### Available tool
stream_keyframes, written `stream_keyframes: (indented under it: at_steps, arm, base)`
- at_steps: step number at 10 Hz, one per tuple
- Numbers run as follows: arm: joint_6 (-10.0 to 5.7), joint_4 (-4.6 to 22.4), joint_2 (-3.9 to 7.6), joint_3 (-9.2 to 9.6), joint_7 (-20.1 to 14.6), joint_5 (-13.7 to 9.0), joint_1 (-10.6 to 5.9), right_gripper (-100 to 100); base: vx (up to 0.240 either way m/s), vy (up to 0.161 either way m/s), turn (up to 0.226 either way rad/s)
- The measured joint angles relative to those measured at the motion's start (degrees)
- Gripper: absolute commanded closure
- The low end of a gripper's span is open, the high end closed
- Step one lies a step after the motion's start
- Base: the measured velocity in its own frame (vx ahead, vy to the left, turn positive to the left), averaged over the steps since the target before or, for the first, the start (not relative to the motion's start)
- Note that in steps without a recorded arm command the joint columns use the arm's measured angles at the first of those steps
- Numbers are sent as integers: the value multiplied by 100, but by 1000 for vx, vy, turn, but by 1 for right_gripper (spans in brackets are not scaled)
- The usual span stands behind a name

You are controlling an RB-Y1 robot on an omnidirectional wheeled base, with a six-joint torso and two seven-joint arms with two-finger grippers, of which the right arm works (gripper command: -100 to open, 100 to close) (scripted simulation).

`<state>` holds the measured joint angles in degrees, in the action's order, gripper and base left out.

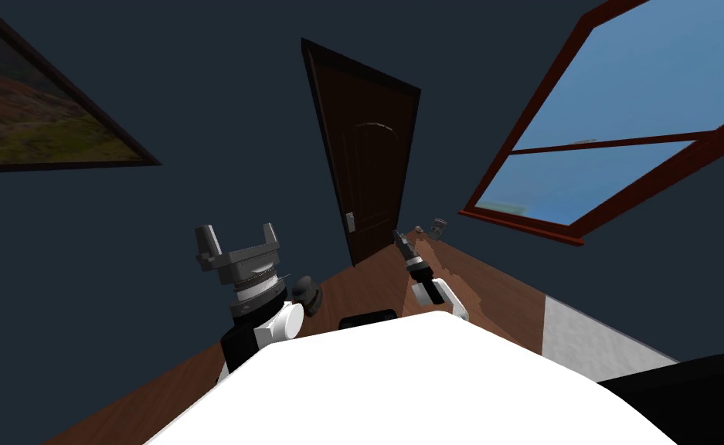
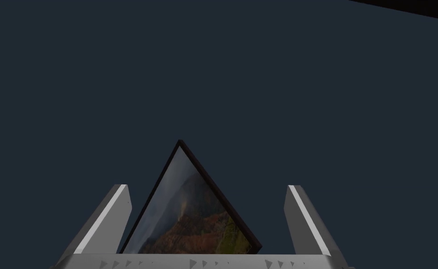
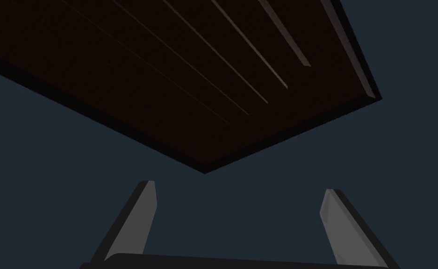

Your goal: Pull the door open

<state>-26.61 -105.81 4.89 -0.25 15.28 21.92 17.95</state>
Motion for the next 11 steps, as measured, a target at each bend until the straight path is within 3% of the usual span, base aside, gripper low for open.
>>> stream_keyframes:
  at_steps: [11]
  arm:
    - [63, 1054, -64, -12, 886, 1308, -549, -100]
  base:
    - [103, 38, 31]
